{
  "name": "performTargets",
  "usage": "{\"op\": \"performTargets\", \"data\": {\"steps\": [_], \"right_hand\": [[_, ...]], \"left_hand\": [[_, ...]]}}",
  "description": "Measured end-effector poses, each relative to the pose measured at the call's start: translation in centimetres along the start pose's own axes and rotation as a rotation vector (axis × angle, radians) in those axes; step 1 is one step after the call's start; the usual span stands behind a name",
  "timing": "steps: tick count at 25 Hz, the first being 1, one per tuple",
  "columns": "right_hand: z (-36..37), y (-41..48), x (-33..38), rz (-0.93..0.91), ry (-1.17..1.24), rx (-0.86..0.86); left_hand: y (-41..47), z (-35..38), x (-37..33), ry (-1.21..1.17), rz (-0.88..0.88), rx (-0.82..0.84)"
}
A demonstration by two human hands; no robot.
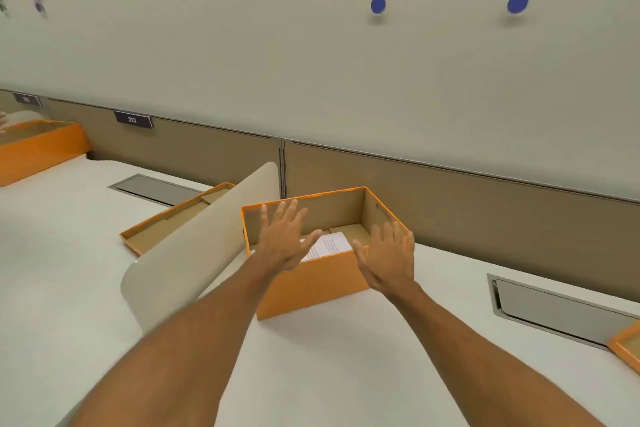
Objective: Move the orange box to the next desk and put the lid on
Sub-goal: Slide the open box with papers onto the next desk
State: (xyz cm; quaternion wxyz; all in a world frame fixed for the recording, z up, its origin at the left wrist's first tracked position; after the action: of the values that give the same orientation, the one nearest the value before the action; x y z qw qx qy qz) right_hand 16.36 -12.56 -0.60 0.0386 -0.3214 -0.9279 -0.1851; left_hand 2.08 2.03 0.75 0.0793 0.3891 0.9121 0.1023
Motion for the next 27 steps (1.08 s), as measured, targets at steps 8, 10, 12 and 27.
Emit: {"op": "performTargets", "data": {"steps": [8,10,12,27], "right_hand": [[6.0,3.3,2.8,0.171,-0.041,0.108],[7.1,3.9,3.2,0.22,-0.033,0.153],[8.2,4.7,3.4,0.265,-0.004,0.22],[8.9,7.6,-1.0,0.256,0.082,0.432]], "left_hand": [[8.0,4.9,5.7,0.057,0.112,0.11],[9.8,5.9,6.1,0.038,0.125,0.142],[11.8,6.8,6.2,0.006,0.133,0.168],[16.3,9.4,5.8,0.0,0.008,0.092]]}}
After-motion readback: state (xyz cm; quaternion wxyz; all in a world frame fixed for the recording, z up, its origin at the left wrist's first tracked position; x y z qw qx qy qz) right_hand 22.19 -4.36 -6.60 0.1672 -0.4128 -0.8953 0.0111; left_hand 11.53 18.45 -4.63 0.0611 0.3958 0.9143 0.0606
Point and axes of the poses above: each hand's wrist, its own y-axis towards the middle knuckle, its own z-axis out of the palm, x = y × z, the point moved 3 cm from there along y, towards the middle knuckle, and after that the axes turned 3 degrees about y, right-handed, at the moved point
